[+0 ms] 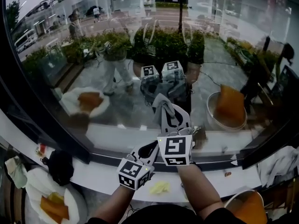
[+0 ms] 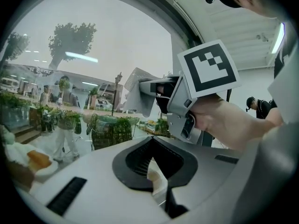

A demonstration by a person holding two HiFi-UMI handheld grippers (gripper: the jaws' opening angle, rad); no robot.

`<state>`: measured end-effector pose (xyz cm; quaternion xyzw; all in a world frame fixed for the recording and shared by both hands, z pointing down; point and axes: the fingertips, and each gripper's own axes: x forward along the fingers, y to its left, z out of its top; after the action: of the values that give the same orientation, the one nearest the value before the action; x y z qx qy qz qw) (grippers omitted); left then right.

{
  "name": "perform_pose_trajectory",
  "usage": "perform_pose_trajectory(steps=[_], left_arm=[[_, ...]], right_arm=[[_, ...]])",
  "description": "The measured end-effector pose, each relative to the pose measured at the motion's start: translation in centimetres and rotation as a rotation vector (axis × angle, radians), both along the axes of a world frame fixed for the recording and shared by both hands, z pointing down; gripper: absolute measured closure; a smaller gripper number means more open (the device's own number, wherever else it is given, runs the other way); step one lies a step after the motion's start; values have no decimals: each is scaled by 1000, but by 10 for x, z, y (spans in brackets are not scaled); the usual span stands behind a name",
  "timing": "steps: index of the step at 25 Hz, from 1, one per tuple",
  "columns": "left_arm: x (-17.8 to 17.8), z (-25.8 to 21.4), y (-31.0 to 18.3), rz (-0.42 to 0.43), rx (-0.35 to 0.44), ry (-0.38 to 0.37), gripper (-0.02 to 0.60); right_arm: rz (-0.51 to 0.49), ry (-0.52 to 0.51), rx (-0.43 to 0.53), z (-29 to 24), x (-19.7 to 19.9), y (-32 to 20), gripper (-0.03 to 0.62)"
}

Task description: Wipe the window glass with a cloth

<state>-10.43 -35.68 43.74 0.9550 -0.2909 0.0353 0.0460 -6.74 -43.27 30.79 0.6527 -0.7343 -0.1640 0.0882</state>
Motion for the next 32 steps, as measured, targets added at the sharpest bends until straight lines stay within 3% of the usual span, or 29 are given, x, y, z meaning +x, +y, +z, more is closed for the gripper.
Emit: perform_pose_trajectory(steps=[11, 18, 23, 26, 29, 32], left_arm=[[-2, 2, 3, 40, 10, 10, 574], [20, 4, 5, 71, 13, 16, 574], [80, 11, 11, 121, -2, 8, 574], [110, 9, 16, 89, -25, -4, 574], [161, 11, 26, 121, -40, -7, 574], [177, 5, 29, 155, -22, -9, 574]], right_arm=[[11, 0, 2, 4, 1, 1, 553], [51, 14, -3, 5, 32, 13, 553], [88, -21, 14, 10, 102, 28, 553], [71, -36, 7, 10, 136, 36, 553], [84, -32, -2, 8, 183, 51, 553], [115, -35, 12, 3, 200, 57, 553]])
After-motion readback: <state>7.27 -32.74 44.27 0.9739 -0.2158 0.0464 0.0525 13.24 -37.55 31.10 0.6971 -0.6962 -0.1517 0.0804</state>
